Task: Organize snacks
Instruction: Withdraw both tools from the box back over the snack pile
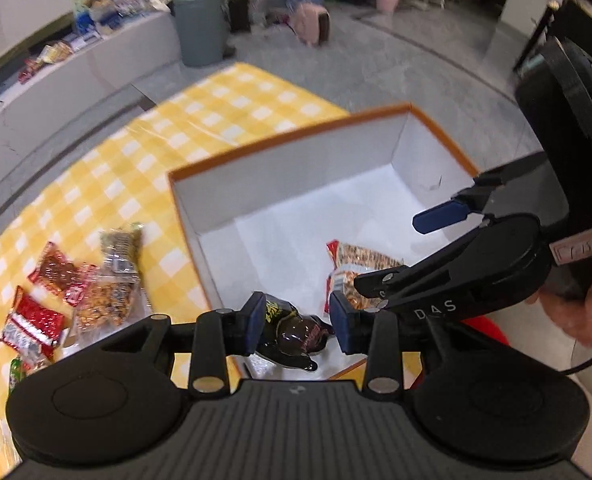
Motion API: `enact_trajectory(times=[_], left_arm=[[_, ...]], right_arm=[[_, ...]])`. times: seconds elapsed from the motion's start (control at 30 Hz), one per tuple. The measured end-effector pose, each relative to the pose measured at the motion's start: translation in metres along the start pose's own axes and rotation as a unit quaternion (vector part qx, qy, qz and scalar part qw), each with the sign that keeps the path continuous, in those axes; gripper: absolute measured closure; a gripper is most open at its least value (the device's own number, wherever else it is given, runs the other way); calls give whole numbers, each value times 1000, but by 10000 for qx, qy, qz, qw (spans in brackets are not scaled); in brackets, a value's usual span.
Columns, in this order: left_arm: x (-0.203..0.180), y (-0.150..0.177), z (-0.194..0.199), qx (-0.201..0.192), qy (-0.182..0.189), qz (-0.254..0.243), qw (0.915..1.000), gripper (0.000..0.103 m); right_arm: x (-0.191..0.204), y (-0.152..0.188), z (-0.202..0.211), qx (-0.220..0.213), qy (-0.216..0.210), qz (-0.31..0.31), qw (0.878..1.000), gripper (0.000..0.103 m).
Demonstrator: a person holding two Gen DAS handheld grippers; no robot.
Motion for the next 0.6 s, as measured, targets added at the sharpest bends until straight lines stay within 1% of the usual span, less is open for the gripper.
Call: enact_trajectory(times=[0.2, 0.3, 0.4, 0.53, 0.6], left_arm=[[23, 10, 37, -561, -115, 514, 9970, 59], [42, 22, 55, -861, -369, 777, 9926, 59], [63, 37, 69, -1132, -637, 964, 9868, 59], [92, 64, 87, -1417, -1026, 1155, 9778, 53], [107, 79, 93, -1491, -1242, 1334, 9719, 53]], right_arm=[[23, -8, 31, -837, 187, -30, 9963, 27], [43, -9, 45, -1321, 244, -2, 9909, 27], [70, -8, 57, -1818, 270, 156, 9828, 27], [109, -6, 67, -2336, 58, 257, 9720, 27], [131, -6, 70, -2551, -132, 342, 9662, 27]])
Point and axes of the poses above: each gripper's, at about its wrist camera, not at the fingertips, and z roughly against the way its jaws point, x to its left, y to its underside, the point moved 10 cm from there along -z, roughly the way its jaws point, and after that the axes turned 2 degrees about -z, right-handed, at the moved point
